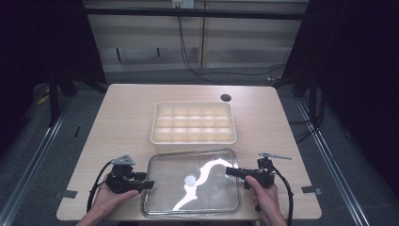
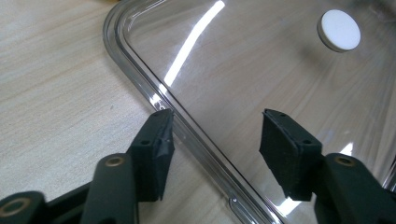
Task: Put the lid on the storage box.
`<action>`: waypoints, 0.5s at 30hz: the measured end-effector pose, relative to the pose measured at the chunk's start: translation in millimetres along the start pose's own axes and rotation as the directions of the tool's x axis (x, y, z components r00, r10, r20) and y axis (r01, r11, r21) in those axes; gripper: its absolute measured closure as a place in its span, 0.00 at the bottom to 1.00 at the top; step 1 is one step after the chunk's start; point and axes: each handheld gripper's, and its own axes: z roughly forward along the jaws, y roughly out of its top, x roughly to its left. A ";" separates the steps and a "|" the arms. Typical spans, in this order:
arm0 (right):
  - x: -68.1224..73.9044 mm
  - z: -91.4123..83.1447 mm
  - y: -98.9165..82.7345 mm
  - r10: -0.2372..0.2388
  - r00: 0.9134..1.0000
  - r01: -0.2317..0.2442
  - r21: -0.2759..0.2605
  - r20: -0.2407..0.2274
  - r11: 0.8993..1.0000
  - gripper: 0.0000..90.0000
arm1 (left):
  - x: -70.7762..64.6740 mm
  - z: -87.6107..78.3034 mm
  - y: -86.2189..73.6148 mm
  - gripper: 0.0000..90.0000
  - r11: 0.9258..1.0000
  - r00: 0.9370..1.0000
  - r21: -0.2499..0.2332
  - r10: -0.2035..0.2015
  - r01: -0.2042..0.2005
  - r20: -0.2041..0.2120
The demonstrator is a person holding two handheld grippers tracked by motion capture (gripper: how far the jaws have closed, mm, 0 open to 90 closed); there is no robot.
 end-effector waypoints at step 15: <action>7.9 -4.1 2.2 -0.050 0.999 0.049 -0.026 -0.015 0.998 0.81 | 6.9 6.7 4.3 0.35 0.995 0.993 -0.039 -0.093 0.096 0.077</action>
